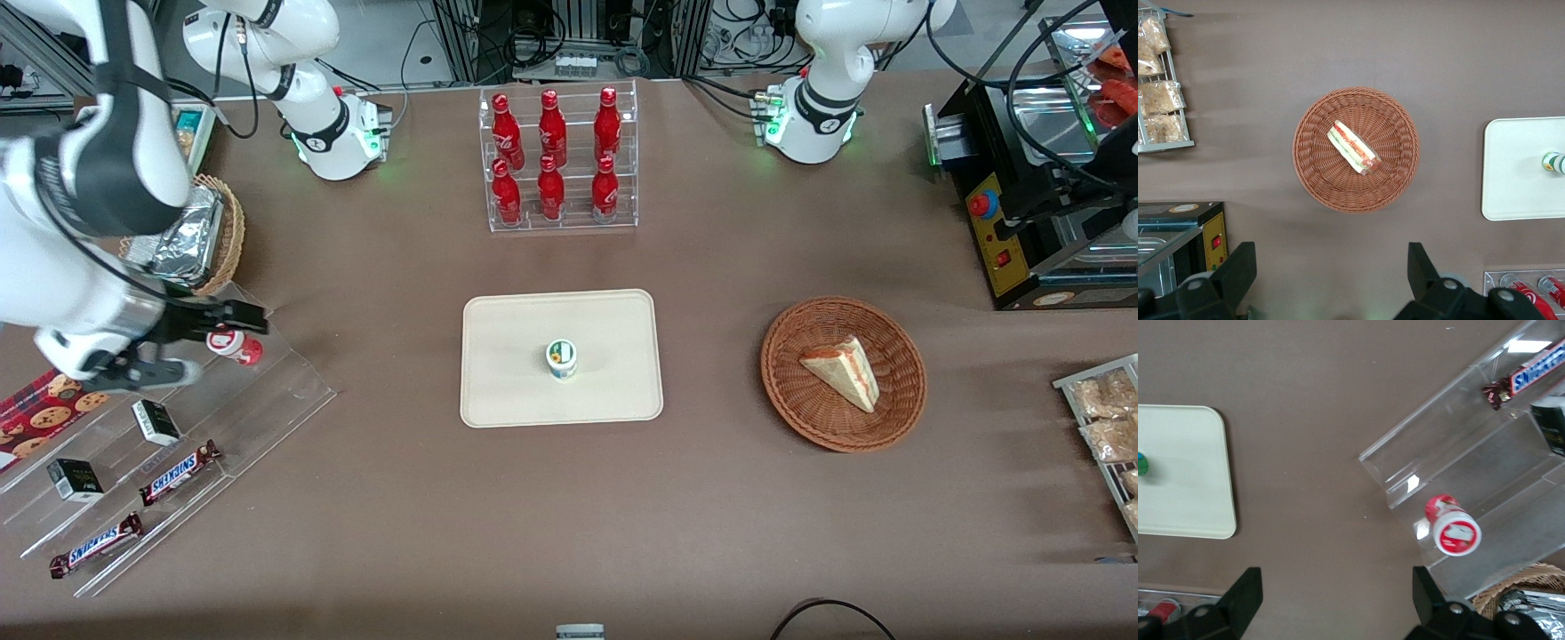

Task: Place green gum on tray
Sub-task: 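Open the right gripper and withdraw it back toward the stand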

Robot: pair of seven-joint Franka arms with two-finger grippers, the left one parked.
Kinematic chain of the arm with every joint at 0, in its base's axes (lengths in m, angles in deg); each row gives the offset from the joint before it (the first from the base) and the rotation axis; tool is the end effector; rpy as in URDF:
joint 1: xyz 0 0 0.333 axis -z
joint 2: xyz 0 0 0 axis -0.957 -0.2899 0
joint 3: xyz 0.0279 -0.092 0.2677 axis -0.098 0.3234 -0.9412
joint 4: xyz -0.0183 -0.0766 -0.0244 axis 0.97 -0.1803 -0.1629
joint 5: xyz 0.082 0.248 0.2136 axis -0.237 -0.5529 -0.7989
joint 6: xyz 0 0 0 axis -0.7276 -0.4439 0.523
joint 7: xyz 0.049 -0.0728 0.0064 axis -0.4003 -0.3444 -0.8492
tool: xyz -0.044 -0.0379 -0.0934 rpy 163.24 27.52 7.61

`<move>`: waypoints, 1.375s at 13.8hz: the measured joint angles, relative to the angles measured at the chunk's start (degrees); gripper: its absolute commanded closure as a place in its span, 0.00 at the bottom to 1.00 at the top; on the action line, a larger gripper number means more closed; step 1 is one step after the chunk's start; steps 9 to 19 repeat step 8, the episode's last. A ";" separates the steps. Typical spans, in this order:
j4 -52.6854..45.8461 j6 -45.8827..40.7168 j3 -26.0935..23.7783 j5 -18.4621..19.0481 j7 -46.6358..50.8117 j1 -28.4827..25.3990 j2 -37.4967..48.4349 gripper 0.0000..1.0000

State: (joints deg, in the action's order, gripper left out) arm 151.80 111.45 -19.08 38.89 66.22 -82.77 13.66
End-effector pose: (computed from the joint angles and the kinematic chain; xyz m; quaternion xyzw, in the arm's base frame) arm 0.5202 0.0123 0.4843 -0.9964 -0.0137 0.0725 0.0426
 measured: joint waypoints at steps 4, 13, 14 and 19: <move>1.66 -0.31 -2.21 0.01 -4.55 6.69 4.00 0.00; 1.83 -3.45 -2.73 1.70 -4.85 7.50 6.39 0.00; 1.83 -3.45 -2.73 1.70 -4.85 7.50 6.39 0.00; 1.83 -3.45 -2.73 1.70 -4.85 7.50 6.39 0.00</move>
